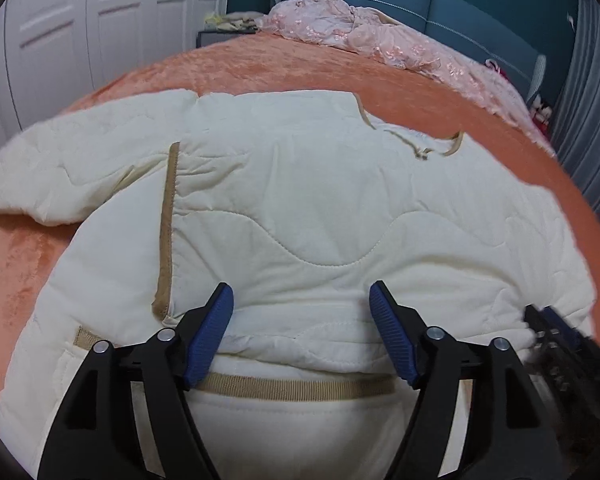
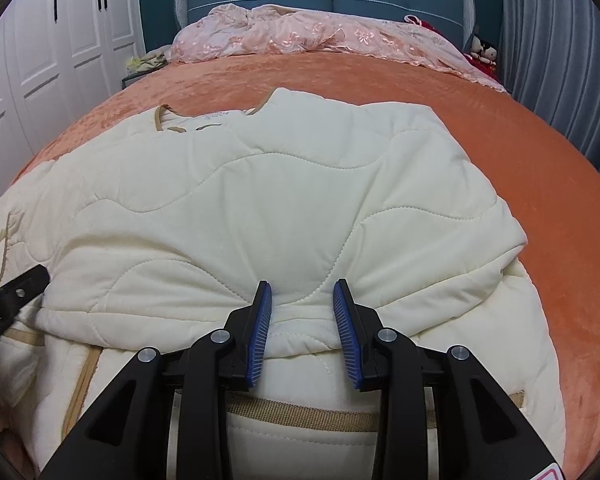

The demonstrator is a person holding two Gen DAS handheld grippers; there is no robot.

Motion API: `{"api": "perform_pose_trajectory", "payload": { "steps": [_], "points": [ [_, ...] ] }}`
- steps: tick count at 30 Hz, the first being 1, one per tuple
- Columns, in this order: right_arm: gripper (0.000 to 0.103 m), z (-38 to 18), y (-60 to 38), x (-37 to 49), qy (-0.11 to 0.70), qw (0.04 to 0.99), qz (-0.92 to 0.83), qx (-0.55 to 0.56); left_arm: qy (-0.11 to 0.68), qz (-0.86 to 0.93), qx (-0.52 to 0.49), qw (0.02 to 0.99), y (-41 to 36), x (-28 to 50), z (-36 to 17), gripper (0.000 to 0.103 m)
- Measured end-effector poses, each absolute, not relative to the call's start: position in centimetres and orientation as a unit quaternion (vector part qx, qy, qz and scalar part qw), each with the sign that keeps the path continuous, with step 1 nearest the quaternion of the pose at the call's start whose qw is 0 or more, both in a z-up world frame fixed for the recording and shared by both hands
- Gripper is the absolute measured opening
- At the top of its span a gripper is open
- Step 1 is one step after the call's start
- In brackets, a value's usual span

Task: Fold large clothes

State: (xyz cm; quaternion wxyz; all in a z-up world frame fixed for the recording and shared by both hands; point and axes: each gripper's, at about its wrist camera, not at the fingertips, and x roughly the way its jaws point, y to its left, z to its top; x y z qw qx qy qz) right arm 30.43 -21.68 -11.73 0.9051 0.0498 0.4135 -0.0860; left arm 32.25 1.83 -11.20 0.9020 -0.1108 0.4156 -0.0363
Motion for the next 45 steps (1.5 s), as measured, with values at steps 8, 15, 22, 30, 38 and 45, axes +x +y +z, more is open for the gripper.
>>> {"api": "perform_pose_trajectory", "payload": {
  "steps": [8,15,22,30,38,45],
  "points": [
    [0.053,-8.1,-19.7,23.1,0.416,0.903,-0.066,0.084,0.377,0.104,-0.261,0.883,24.8,28.5,-7.8,0.097],
    [0.066,-10.3,-15.1,19.2,0.439,0.896,-0.045,0.05,0.356,0.25,-0.392,0.811,42.6,28.2,-11.7,0.092],
    [0.069,-11.0,-15.1,19.0,0.436,0.896,-0.061,0.055,0.368,0.218,-0.367,0.826,42.2,33.1,-10.2,0.006],
    [0.069,-10.8,-16.0,18.4,0.425,0.9,-0.045,0.087,0.29,0.022,-0.203,0.935,21.7,37.0,5.2,0.005],
    [0.069,-9.1,-20.2,16.1,0.416,0.895,-0.04,0.153,0.323,-0.192,-0.103,0.921,-5.2,31.5,4.6,0.083],
    [0.074,-5.8,-26.3,16.4,0.386,0.908,-0.063,0.151,0.391,-0.181,-0.14,0.892,-5.1,28.4,-2.7,0.086]
  ]
}}
